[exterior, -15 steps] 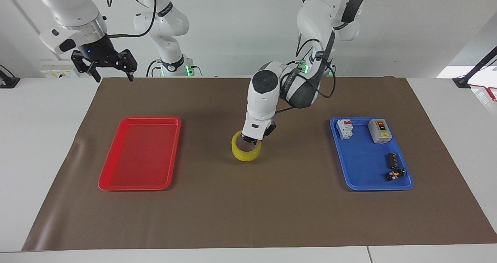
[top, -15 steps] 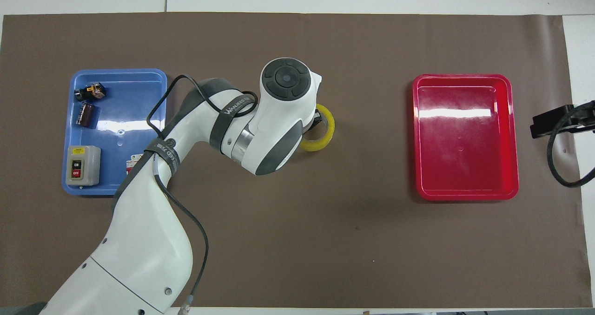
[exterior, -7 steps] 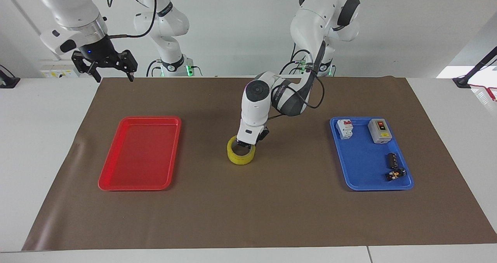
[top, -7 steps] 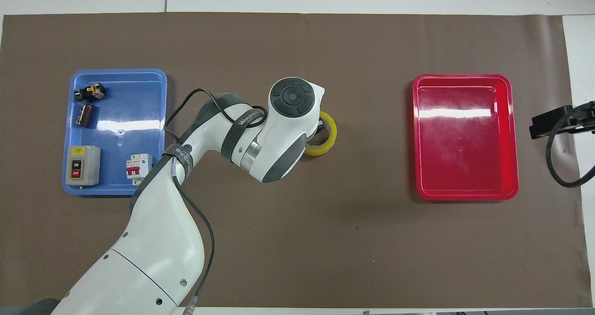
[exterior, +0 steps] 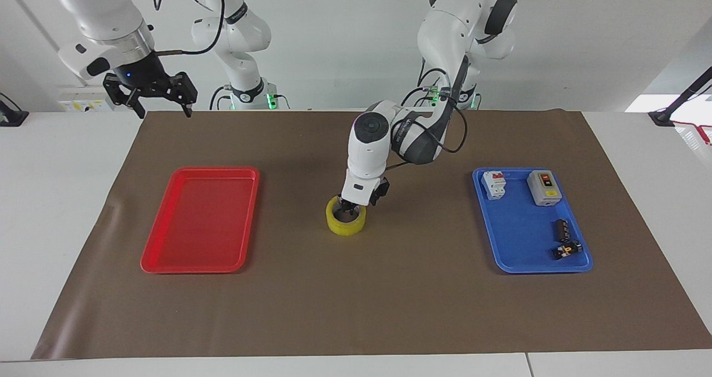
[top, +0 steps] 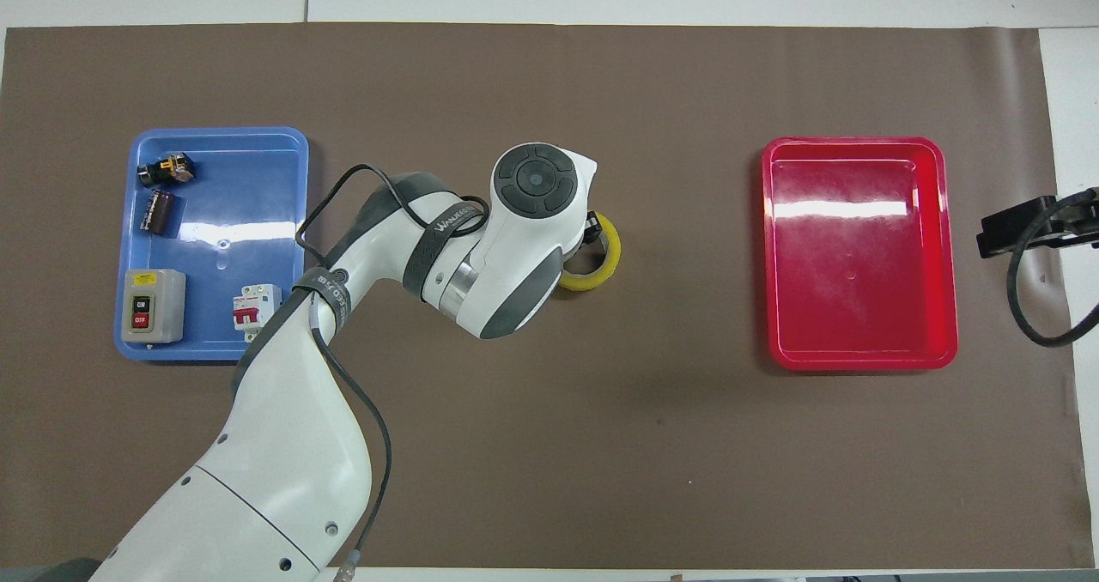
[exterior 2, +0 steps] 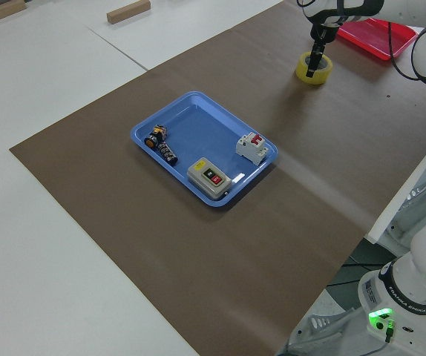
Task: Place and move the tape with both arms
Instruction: 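Release the tape and withdraw the left gripper while the right gripper advances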
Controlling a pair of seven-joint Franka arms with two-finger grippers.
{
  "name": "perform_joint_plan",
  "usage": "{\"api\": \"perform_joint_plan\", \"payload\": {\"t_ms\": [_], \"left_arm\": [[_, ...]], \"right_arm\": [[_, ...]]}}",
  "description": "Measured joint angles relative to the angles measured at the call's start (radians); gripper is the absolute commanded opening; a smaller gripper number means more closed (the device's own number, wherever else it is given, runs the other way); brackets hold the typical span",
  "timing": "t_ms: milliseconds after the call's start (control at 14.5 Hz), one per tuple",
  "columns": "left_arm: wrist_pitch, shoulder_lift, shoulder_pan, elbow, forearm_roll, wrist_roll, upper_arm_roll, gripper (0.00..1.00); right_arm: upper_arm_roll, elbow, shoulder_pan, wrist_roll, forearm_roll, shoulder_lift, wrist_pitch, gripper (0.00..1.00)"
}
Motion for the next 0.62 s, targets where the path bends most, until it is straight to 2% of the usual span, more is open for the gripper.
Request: {"api": "perform_joint_plan", "payload": {"t_ms": [138, 344, 619], "left_arm": [[-0.062, -0.049, 0.035, 0.019, 0.001, 0.014, 0.027, 1.0], [-0.211, -0.174, 0.15, 0.02, 0.001, 0.146, 0.036, 1.0], [-0.39, -0.317, 0.324, 0.018, 0.002, 0.452, 0.043, 1.0]], "right_arm": [[0.0, 0.0, 0.0, 0.0, 0.0, 0.0, 0.0, 1.0], [0.005, -0.001, 0.005, -0.001, 0.001, -0.001, 0.012, 1.0], [0.017, -0.025, 0.134, 0.077, 0.004, 0.026, 0.132, 1.0]]}}
